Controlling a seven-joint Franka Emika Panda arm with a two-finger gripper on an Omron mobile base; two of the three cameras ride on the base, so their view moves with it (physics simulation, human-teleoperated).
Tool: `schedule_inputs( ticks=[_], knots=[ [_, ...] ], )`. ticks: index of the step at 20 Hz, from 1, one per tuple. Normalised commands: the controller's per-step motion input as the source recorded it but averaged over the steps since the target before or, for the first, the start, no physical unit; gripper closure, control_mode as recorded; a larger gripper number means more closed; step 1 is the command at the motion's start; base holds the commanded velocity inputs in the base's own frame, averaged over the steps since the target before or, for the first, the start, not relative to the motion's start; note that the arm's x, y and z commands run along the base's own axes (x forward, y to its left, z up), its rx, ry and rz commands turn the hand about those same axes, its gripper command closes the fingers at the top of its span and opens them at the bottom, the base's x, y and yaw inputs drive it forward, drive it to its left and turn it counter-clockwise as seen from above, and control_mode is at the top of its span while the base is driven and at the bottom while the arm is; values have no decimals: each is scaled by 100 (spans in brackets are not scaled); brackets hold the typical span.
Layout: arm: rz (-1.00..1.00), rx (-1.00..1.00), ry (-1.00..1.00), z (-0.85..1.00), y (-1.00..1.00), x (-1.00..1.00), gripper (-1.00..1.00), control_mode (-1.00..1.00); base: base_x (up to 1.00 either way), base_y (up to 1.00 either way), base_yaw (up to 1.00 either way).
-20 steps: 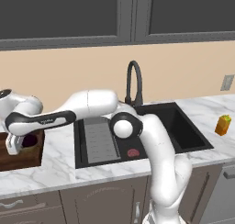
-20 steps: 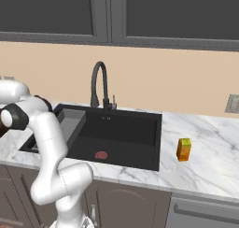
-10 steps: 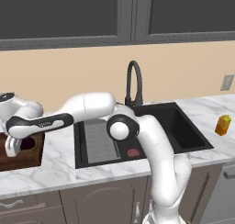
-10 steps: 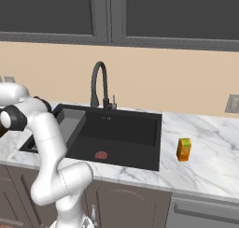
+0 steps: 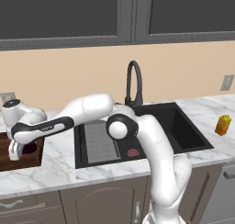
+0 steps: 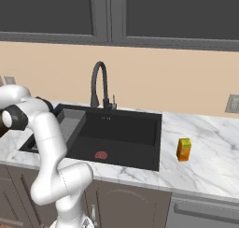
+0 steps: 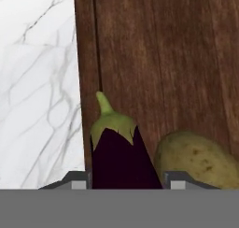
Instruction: Pick up all produce items and place them in the sink. Turn on the sink faucet to wash them. Then turn the sink off and put them in the tray.
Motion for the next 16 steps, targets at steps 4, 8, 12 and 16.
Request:
schedule_inputs(
  ticks=[4,8,12,16],
  knots=[
    [0,0,8,-18,14,17,100,-100,0,0,0],
    [0,0,11,-12,16,22,100,-100,0,0,0],
    [0,0,12,-17,14,16,100,-100,0,0,0],
    [0,0,9,-15,9,0,100,-100,0,0,0]
  ],
)
